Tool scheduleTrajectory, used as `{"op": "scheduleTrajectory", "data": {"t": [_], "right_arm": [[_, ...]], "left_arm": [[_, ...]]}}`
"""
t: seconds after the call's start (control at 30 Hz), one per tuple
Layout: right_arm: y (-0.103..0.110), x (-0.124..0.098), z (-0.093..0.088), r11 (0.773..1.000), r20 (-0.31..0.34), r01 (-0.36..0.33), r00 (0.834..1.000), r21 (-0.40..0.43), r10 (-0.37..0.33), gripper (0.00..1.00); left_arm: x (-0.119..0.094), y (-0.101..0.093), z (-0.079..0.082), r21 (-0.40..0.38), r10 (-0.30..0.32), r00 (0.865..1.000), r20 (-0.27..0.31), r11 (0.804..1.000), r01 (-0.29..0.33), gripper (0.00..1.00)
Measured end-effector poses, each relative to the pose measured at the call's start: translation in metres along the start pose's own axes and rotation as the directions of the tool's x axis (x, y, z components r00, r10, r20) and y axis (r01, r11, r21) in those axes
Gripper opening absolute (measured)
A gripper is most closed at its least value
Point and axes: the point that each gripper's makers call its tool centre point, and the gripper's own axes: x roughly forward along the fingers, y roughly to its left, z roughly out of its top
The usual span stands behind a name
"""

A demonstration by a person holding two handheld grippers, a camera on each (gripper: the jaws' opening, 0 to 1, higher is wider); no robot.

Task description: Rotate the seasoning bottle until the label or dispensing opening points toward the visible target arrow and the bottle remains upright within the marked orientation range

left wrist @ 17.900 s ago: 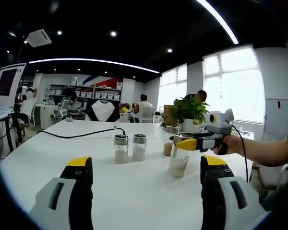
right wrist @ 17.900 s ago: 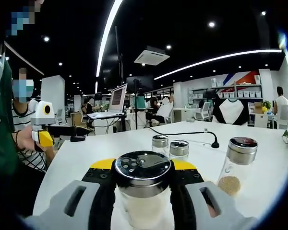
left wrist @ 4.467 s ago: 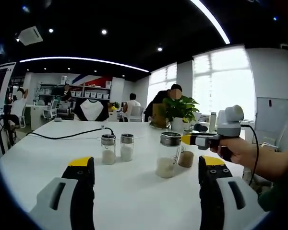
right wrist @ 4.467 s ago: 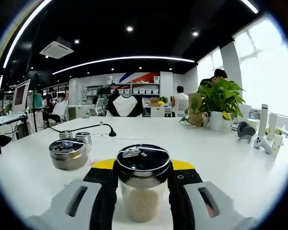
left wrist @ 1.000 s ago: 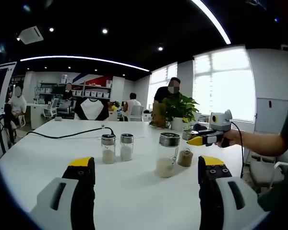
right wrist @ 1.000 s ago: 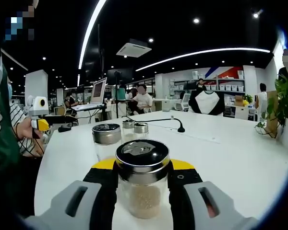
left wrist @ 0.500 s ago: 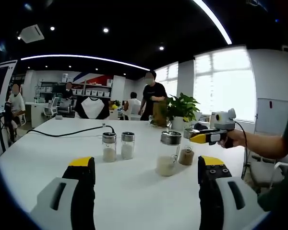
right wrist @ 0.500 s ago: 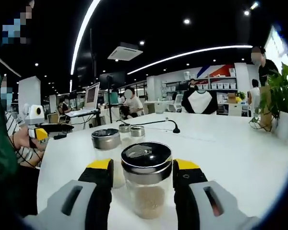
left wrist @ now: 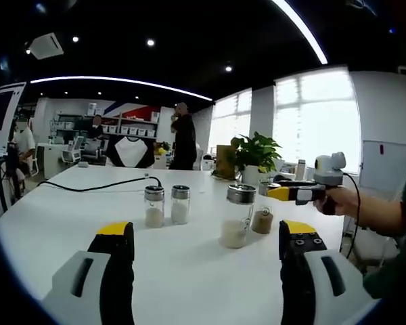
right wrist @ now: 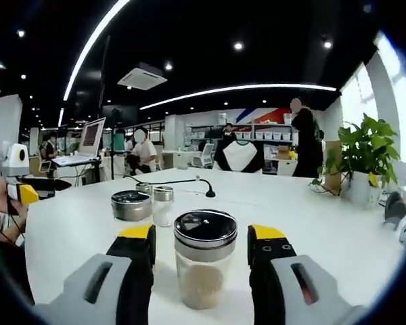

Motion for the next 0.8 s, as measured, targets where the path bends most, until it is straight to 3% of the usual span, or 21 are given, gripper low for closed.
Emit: {"op": "scheduleTrajectory", "data": {"t": [0.27,0.5,0.6,0.8], "right_arm": [[0.003,0.003,0.006,0.991,0.036,0.127,0.991,0.048,-0.129,0.56],[-0.002,0.003,-0.005,0.963,0.006,0.26,0.965,0.074,-0.261,0.55],[0.002,0.006,-0.005,0.962,0.014,0.243,0.969,0.124,-0.246,0.53],[0.003,0.009,-0.004,0.956,-0.003,0.275,0.961,0.101,-0.276,0.52]], "left_arm": [[-0.001,0.0,0.002,-0.001,-0.001,1.0,0.006,1.0,0.001,0.93],[-0.002,-0.002,0.003,0.01,-0.011,1.0,0.009,1.0,0.01,0.94],[-0.001,-0.003,0.003,0.004,-0.019,1.0,0.011,1.0,0.019,0.94],[0.0,-0.005,0.003,0.0,-0.025,1.0,0.008,1.0,0.025,0.94]]}}
